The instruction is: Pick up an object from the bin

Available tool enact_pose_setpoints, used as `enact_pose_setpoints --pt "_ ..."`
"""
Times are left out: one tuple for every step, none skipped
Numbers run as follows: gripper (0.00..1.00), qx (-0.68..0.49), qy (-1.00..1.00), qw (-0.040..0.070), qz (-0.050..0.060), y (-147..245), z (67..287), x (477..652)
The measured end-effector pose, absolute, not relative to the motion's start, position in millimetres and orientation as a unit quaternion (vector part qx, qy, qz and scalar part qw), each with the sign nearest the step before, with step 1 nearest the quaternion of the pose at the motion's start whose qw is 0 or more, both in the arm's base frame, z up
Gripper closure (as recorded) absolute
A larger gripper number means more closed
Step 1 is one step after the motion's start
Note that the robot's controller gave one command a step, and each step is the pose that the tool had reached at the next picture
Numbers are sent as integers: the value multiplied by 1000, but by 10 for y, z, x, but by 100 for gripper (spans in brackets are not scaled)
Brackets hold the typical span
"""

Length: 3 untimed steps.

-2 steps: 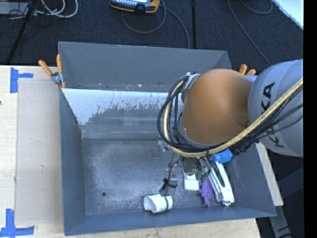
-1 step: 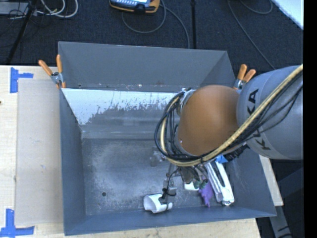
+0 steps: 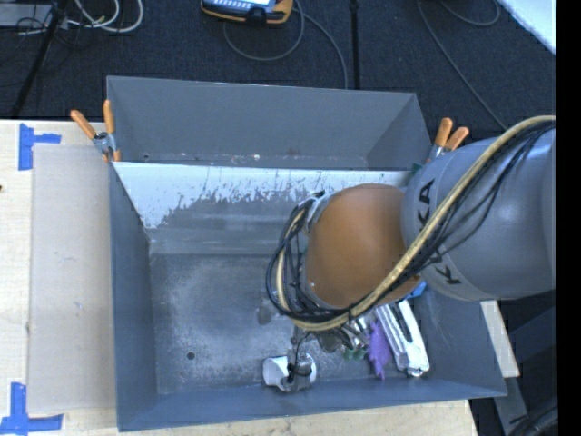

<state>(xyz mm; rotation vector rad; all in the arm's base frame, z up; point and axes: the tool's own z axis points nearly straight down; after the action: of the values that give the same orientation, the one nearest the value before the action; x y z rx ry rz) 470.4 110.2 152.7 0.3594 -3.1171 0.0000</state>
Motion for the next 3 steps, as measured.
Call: enact_pose_setpoints --pt "0 153 -988 3 0 921 1363 4722" --pt "0 249 -969 -3 0 755 938 4758" --pt "100 318 -948 -1 -1 679 711 4728"
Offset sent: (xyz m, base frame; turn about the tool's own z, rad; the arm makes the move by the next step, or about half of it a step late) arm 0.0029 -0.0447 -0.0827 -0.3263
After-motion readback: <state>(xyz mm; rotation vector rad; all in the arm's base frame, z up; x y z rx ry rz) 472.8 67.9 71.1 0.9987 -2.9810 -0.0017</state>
